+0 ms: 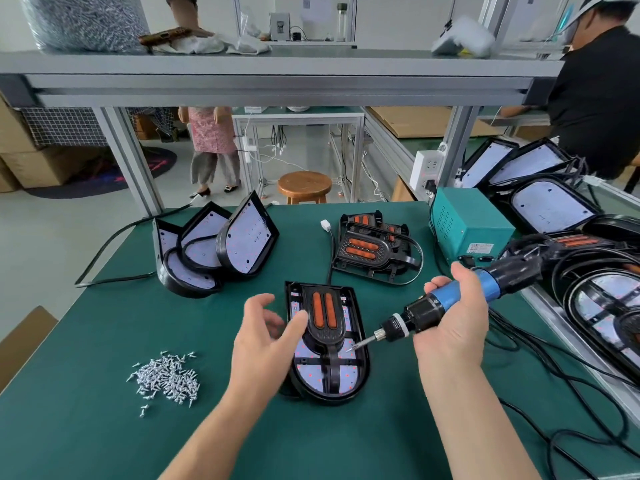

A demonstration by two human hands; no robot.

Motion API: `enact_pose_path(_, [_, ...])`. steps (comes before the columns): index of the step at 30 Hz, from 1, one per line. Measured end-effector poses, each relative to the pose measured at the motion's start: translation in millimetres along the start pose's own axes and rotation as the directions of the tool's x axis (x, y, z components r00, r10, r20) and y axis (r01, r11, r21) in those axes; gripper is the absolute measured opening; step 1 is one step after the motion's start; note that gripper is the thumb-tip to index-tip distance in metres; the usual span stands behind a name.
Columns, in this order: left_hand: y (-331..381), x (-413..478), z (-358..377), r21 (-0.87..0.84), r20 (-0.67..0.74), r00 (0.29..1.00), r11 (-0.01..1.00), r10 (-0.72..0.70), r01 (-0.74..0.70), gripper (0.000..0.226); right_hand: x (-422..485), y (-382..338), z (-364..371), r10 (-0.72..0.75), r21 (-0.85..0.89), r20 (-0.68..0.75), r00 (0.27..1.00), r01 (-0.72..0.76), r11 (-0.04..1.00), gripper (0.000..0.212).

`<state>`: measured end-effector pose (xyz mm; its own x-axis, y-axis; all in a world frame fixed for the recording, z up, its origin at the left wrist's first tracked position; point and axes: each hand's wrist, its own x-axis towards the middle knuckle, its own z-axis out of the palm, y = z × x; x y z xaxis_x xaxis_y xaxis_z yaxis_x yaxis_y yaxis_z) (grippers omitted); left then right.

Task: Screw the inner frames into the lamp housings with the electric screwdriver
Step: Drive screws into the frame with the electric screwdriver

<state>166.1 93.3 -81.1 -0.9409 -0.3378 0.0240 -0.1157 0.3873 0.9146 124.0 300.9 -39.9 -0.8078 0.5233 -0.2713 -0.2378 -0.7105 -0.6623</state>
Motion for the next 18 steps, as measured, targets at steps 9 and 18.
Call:
enact_pose_path(9, [-1, 34, 9, 0.156, 0.269, 0.942, 0.974, -0.199, 0.162, 0.054, -3, 16, 12, -0.306, -0.170, 0.310, 0.900, 0.369, 0.914, 0.021])
enact_pose_path(18, [-3, 30, 12, 0.088, 0.257, 0.946, 0.979, -0.199, 0.183, 0.057, -4, 24, 16, -0.287, -0.199, 0.401, 0.870, 0.389, 0.900, 0.025])
